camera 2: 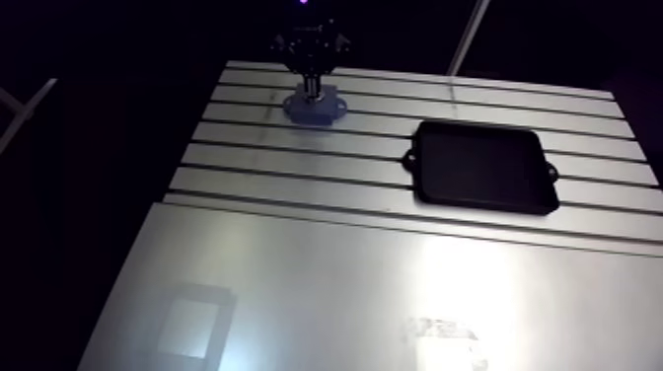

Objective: Pick up the bearing and press it into the housing until flush.

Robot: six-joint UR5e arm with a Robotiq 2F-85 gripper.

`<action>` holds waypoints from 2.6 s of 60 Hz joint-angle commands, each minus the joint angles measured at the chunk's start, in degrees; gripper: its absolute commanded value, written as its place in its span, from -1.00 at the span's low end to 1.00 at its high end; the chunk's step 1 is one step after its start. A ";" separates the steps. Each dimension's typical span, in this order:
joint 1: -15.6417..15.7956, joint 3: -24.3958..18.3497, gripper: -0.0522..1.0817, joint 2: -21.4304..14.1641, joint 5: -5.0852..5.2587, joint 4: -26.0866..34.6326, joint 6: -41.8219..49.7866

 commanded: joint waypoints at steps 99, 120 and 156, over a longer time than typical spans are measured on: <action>-0.01 0.53 0.99 0.43 -0.09 -0.15 -0.09; -0.01 0.61 0.99 0.52 -0.17 -0.15 -0.09; -0.19 -0.19 0.99 -3.74 0.08 1.83 -1.01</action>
